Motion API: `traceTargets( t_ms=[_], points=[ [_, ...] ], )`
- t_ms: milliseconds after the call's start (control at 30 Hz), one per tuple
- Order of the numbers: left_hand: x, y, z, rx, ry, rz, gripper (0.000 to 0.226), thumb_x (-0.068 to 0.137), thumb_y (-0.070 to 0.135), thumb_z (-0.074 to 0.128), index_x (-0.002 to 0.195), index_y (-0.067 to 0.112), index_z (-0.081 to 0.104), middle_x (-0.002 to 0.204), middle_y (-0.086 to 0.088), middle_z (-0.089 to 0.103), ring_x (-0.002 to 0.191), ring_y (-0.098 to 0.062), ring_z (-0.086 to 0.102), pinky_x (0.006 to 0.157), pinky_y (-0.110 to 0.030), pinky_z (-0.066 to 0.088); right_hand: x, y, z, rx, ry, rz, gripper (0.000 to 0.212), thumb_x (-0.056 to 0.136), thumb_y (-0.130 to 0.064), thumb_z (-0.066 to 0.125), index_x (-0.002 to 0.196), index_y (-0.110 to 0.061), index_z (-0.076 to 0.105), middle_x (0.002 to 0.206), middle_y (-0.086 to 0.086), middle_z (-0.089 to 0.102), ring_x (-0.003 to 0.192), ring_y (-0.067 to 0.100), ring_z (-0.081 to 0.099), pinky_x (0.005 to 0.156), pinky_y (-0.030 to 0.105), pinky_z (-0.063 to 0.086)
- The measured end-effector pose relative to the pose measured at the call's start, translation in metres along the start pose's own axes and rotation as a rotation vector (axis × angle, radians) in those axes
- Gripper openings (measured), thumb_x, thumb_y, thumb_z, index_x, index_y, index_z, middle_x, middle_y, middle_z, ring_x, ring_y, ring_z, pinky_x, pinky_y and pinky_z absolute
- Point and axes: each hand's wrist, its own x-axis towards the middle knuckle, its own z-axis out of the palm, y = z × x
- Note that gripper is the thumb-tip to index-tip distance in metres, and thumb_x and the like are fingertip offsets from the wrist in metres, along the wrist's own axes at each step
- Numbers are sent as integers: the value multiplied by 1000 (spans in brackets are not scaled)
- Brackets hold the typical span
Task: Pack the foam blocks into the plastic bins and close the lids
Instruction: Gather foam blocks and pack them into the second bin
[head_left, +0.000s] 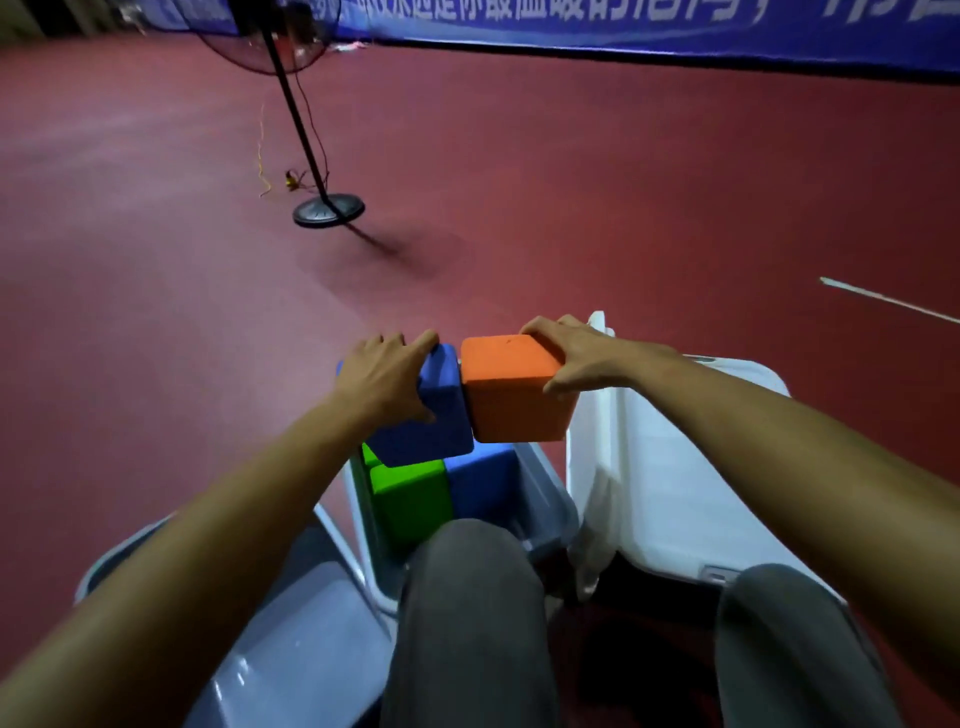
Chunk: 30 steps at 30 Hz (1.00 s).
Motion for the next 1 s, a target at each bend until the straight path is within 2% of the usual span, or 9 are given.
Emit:
traceTargets(
  t_ms=[133,233,367,500,700,833,900,1000],
  points=[
    [-13,-15,49,-11,-70,-24,98,57,65,81,137,28,39,119,-6,58,108,-32,57,84,-40,47,34,4,41,-50,-159,53,88,74,-29,82,144,-42,30,127,6,38,117,32,48,100,51,49],
    [-15,-15,85,-11,-111,-5,95,57,63,82,135,28,40,120,-4,56,110,-30,54,88,-40,47,53,12,69,-124,-246,73,95,74,-29,86,148,-41,29,131,8,38,121,33,46,105,53,45],
    [-14,-12,130,-35,-194,-11,97,60,63,82,137,23,39,124,-5,54,114,-30,52,90,-42,45,76,28,102,-155,-317,74,97,79,-26,83,152,-44,22,132,11,38,123,36,45,106,54,43],
    [-14,-5,167,-70,-260,-44,84,63,59,82,125,17,43,124,-5,53,114,-29,51,90,-42,44,98,41,126,-194,-374,75,98,81,-23,82,154,-40,20,132,14,38,122,38,46,106,52,43],
    [-13,-9,219,-66,-287,-84,89,63,56,83,131,18,40,127,-5,50,114,-31,49,89,-42,42,134,57,170,-242,-445,31,102,81,-22,82,156,-38,15,140,15,33,126,39,45,109,50,40],
    [-8,-7,248,-52,-276,-67,85,60,53,83,127,18,45,120,-6,53,108,-32,51,85,-42,42,155,78,189,-326,-456,-8,104,79,-26,81,156,-37,13,147,13,30,129,39,46,107,50,41],
    [-4,-5,261,-42,-288,-46,79,57,49,83,120,17,49,114,-6,56,102,-32,54,80,-42,44,160,87,199,-463,-425,-66,102,80,-37,78,156,-33,11,151,12,32,134,38,41,110,49,36],
    [3,-1,275,-33,-280,-42,73,55,50,82,112,16,53,105,-5,57,95,-31,56,72,-40,42,164,99,213,-612,-398,-97,98,86,-45,69,158,-27,5,158,12,25,146,35,24,118,54,19]
  ],
)
